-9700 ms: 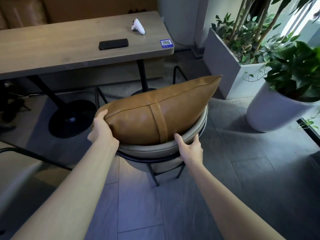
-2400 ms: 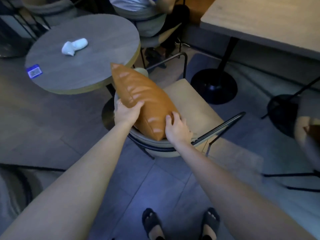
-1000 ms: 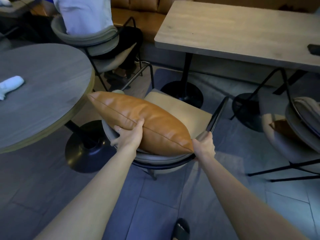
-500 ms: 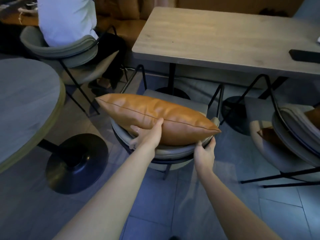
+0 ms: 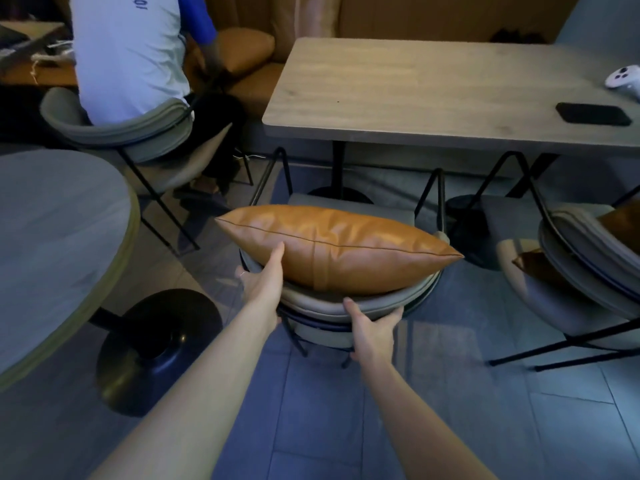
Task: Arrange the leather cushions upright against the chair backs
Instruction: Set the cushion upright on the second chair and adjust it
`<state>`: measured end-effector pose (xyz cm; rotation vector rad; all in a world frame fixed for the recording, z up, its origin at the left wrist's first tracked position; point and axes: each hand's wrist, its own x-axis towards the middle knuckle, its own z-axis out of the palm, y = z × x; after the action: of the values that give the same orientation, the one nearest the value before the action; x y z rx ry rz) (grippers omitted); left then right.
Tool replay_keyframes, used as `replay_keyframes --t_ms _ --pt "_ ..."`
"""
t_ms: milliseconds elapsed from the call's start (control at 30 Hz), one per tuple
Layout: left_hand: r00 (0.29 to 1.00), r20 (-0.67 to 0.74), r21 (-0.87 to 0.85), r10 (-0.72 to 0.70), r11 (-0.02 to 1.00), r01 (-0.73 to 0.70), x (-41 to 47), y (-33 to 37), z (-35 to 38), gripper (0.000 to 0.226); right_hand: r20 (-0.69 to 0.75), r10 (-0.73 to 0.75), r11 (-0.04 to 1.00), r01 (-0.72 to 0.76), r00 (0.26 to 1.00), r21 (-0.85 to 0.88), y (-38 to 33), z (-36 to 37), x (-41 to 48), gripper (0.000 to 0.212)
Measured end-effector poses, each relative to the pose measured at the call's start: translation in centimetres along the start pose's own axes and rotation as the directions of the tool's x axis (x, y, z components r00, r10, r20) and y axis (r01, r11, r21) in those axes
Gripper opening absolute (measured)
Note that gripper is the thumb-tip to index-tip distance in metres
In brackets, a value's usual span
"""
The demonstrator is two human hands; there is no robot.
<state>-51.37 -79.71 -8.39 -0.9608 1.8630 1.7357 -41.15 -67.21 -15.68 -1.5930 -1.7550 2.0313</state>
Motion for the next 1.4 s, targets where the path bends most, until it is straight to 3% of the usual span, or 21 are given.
replay_keyframes --t_ms 133,267,400,533,733,1167,1267,1333,1400 --pt "0.996 0.081 0.047 0.044 0.998 -0.048 1.4 1.5 -2.5 0.121 -0.017 0.11 0.992 -0.109 0.994 0.065 -0.2 3.1 -1.0 0.147" --pt "0.98 0.192 0.066 0.056 0.995 -0.069 2.2 3.0 -4.7 0.12 -0.1 0.137 0.991 -0.137 0.985 0.006 -1.1 4.1 -0.5 0.128" --pt "0.95 0.311 0.055 0.01 0.998 -0.028 3.4 3.8 -5.2 0.123 -0.156 0.138 0.99 -0.141 0.978 -0.01 -1.5 4.7 -0.4 0.154" --pt "0.935 0.355 0.048 -0.003 0.999 -0.015 4.9 4.3 -4.6 0.117 -0.16 0.118 0.993 -0.114 0.98 0.034 -1.3 4.7 0.0 0.14" --pt "0.906 0.424 0.066 -0.002 0.997 -0.029 6.1 4.5 -3.7 0.123 -0.1 0.085 0.995 -0.09 0.991 -0.051 -3.1 3.9 1.2 0.108" --pt "0.86 0.509 0.02 0.031 0.999 -0.048 7.4 4.7 -3.1 0.116 -0.118 0.063 0.996 -0.069 0.991 -0.05 -5.1 3.7 1.9 0.103" --pt "0.848 0.529 0.033 0.024 0.998 -0.049 7.3 4.6 -2.8 0.115 -0.144 0.046 0.988 -0.066 0.989 -0.138 -5.6 3.4 1.8 0.1" --pt "0.845 0.534 0.046 0.02 0.998 -0.052 7.5 4.8 -2.9 0.116 -0.286 -0.067 0.936 -0.039 0.956 -0.349 -5.3 3.5 1.4 0.101" --pt "0.839 0.543 0.066 0.012 0.996 -0.058 7.8 5.1 -3.3 0.115 -0.341 -0.464 0.724 0.128 0.818 -0.678 -3.8 4.5 0.6 0.074"
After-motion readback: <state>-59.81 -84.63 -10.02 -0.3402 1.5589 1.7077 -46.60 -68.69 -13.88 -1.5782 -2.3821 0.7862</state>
